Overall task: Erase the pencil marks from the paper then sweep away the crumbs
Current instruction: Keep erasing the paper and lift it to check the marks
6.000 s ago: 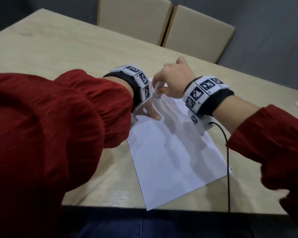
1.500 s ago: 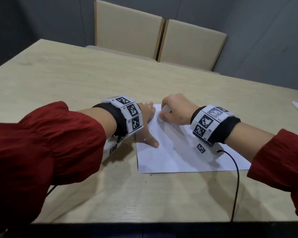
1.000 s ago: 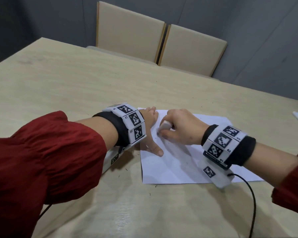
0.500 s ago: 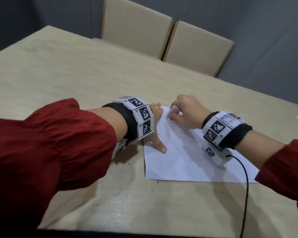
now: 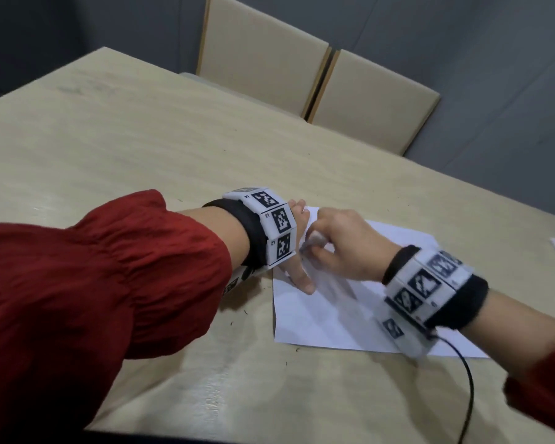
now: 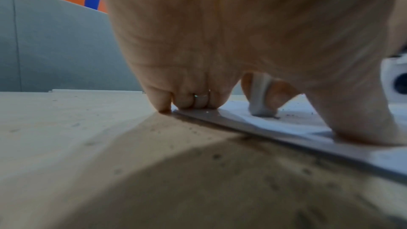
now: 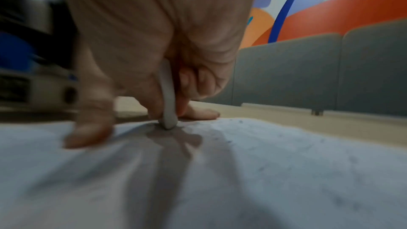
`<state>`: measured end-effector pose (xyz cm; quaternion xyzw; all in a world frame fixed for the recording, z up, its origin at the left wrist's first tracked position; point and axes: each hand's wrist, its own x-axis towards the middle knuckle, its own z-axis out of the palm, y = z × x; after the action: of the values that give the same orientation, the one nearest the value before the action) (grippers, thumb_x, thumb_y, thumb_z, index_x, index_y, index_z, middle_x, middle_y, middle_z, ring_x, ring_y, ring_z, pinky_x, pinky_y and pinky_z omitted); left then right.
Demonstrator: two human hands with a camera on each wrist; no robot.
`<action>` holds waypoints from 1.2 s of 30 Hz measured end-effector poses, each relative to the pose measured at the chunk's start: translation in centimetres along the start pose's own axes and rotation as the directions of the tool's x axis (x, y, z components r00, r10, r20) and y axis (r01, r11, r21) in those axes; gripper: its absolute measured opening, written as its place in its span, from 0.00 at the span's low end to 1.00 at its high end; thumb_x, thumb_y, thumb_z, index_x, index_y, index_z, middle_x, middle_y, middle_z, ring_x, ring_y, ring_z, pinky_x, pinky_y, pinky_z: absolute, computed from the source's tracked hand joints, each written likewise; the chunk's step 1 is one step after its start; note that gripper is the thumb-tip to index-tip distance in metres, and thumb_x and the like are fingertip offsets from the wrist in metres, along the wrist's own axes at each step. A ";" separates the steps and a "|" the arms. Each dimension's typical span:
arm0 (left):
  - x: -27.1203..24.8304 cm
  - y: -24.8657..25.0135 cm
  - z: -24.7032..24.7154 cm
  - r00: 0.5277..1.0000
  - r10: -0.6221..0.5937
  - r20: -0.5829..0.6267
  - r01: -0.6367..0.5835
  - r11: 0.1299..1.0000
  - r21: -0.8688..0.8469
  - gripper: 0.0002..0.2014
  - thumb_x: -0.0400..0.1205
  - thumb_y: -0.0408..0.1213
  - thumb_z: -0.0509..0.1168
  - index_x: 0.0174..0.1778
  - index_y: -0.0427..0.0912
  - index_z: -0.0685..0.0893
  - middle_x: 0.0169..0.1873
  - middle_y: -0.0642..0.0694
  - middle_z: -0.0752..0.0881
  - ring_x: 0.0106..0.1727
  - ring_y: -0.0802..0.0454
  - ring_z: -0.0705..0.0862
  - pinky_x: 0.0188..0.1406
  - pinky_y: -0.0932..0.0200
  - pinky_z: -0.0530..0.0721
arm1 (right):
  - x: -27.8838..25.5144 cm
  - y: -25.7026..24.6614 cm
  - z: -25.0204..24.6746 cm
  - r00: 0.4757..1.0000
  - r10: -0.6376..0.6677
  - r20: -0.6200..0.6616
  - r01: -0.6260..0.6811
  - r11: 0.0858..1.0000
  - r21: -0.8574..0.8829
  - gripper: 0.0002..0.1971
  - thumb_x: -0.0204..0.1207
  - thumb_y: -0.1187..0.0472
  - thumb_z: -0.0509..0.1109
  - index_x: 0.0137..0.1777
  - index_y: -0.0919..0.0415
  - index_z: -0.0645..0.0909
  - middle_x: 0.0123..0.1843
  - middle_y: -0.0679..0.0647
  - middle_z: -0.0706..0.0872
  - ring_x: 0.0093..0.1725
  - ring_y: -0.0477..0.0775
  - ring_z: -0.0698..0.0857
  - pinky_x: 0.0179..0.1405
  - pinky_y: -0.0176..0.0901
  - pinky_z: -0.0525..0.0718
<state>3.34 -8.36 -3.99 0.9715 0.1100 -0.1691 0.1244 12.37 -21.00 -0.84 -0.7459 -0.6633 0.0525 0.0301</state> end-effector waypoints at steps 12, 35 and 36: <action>0.0 -0.1 0.0 1.000 0.011 0.004 -0.011 1.000 0.012 0.70 0.62 0.75 0.70 0.85 0.41 0.36 0.84 0.39 0.35 0.85 0.44 0.38 0.84 0.42 0.47 | 0.2 0.4 -0.7 0.999 0.053 0.011 -0.054 0.998 0.024 0.06 0.72 0.62 0.73 0.38 0.63 0.88 0.33 0.53 0.80 0.33 0.52 0.75 0.37 0.41 0.72; -0.5 1.2 -1.1 0.994 -0.024 -0.109 0.020 0.999 -0.034 0.45 0.82 0.51 0.67 0.84 0.30 0.50 0.84 0.35 0.47 0.85 0.42 0.50 0.80 0.52 0.53 | -0.6 0.7 -0.5 0.998 0.036 0.051 -0.038 0.999 0.030 0.14 0.72 0.53 0.65 0.35 0.59 0.89 0.30 0.44 0.79 0.31 0.43 0.74 0.35 0.38 0.69; -0.7 1.1 -0.9 0.997 -0.035 -0.074 0.034 0.999 -0.009 0.51 0.79 0.58 0.68 0.84 0.32 0.46 0.85 0.37 0.43 0.86 0.44 0.47 0.82 0.51 0.51 | 0.0 1.7 -0.9 0.995 0.103 -0.001 -0.103 0.995 0.009 0.11 0.73 0.55 0.69 0.38 0.60 0.89 0.32 0.44 0.78 0.31 0.42 0.73 0.36 0.36 0.67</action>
<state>3.28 -9.25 -2.66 0.9746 0.1319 -0.1345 0.1210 14.17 -21.20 -0.17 -0.7790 -0.6237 0.0565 0.0314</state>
